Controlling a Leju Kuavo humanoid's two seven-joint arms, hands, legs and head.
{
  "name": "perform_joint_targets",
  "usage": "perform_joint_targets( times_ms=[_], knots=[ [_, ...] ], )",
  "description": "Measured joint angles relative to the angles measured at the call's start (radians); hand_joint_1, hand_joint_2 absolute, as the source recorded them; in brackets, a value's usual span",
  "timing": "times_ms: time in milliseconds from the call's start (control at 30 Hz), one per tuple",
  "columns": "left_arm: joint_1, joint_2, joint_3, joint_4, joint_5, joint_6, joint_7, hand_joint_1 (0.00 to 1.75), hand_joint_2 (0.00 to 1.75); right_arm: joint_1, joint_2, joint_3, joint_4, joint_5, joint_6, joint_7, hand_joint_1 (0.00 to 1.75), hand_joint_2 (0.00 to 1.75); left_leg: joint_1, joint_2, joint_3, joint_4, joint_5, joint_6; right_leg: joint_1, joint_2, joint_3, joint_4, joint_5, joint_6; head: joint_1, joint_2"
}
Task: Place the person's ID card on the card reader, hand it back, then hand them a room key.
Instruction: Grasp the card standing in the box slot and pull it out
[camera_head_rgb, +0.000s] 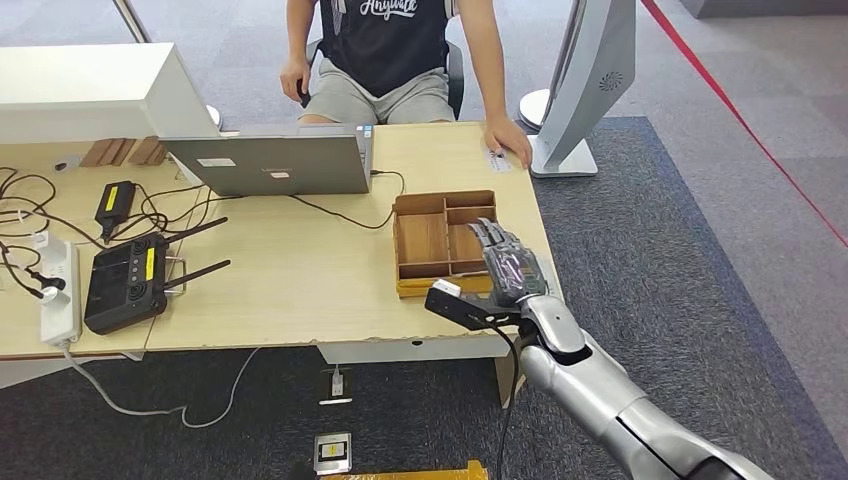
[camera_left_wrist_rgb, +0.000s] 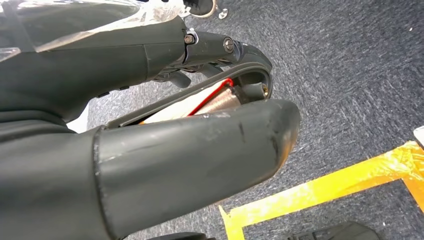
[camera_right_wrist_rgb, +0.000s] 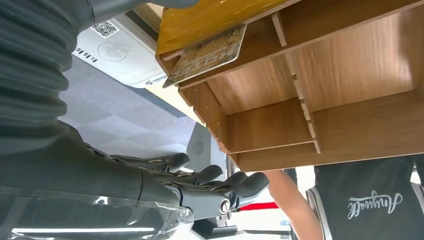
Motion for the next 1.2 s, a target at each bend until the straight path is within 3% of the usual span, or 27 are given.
perform_joint_targets(
  times_ms=[400,1200],
  knots=[
    [-0.01,-0.002,0.0,0.0,-0.03,-0.017,0.009,0.0,0.0,-0.003,-0.012,-0.009,0.065,0.039,-0.093,0.056,0.0,1.75,0.0,0.0,0.0,0.0,0.0,0.0,0.0,0.0,0.0,0.0,0.0,0.0,0.0,0.0],
    [-0.01,-0.003,0.003,0.0,-0.043,-0.012,0.003,0.0,0.0,-0.003,0.001,-0.019,0.091,0.011,-0.078,0.028,0.0,1.75,0.0,0.0,0.0,0.0,0.0,0.0,0.0,0.0,0.0,0.0,0.0,0.0,0.0,0.0]
  ],
)
